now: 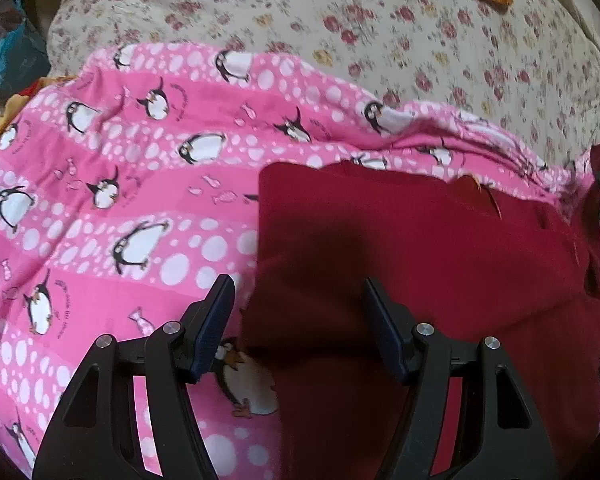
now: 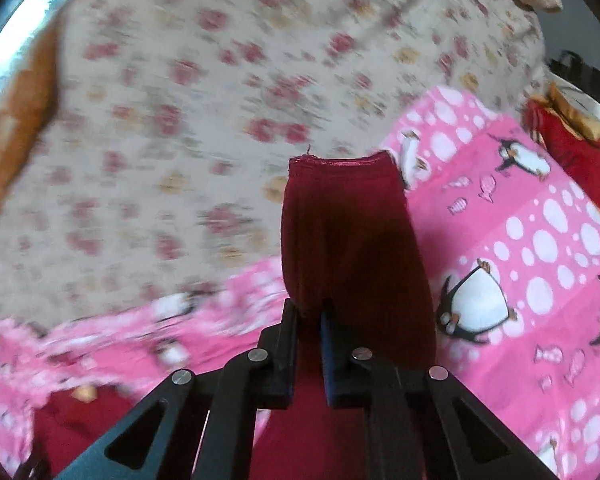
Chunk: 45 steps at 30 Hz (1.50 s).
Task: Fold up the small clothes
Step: 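Fold the held sleeve across the body with the right gripper, release, then grasp the sweatshirt side with the left gripper and fold it inward, release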
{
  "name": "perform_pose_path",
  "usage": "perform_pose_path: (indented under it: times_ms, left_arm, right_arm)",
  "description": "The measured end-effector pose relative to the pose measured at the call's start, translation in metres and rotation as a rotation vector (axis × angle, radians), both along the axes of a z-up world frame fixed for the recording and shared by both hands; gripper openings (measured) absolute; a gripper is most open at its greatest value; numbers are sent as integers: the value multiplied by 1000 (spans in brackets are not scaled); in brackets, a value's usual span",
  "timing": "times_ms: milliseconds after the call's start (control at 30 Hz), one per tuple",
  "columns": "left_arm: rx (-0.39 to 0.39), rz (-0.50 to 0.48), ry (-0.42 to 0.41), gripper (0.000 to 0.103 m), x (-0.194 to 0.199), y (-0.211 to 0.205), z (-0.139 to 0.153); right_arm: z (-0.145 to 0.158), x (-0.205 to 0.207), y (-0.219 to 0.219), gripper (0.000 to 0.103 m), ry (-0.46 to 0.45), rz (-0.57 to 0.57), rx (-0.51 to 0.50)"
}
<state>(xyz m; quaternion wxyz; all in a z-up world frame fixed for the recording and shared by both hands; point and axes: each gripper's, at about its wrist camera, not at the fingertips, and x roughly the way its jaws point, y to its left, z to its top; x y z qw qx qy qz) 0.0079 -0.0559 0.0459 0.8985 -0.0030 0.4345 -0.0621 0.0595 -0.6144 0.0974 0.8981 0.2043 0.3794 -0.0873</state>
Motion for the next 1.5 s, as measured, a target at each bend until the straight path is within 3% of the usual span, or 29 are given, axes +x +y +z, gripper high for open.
perform_pose_path:
  times_ms: [167,267,500,633,867,967,1033,1067,1133,1267,1500]
  left_arm:
    - [-21,25,-27,66,-5,9,10]
    - [-36,39,-42,66,-7,16,16]
    - [-120,106,-58,66,-12,46,26]
    - [-156,127,-64,66,-14,60,30]
    - [-213,100,-53,66,-13,66,32]
    - [-240,67,-56,66,-13,61,36]
    - [-255,31,-61,66,-14,54,40]
    - [-259,16,-62,66,-15,51,42]
    - [-264,-31,-67,66,-16,40,45]
    - [-252,-91,-44,66,-16,19,44]
    - [-62,-159,61,66,-5,-28,13]
  right_arm:
    - [65,-42,66,10,-123,186,11]
    - [93,-50,99,10,-151,319,16]
    - [118,-75,228,10,-157,641,36]
    - [92,-72,304,10,-92,787,11]
    - [-16,-55,411,10,85,892,-23]
    - [-49,-51,425,11,155,889,-44]
    - [-58,-55,426,29,201,904,-38]
    - [-55,-61,421,46,189,911,1]
    - [-45,-70,408,53,161,893,44]
    - [-21,-95,360,53,110,798,61]
    - [-4,-133,265,54,83,588,51]
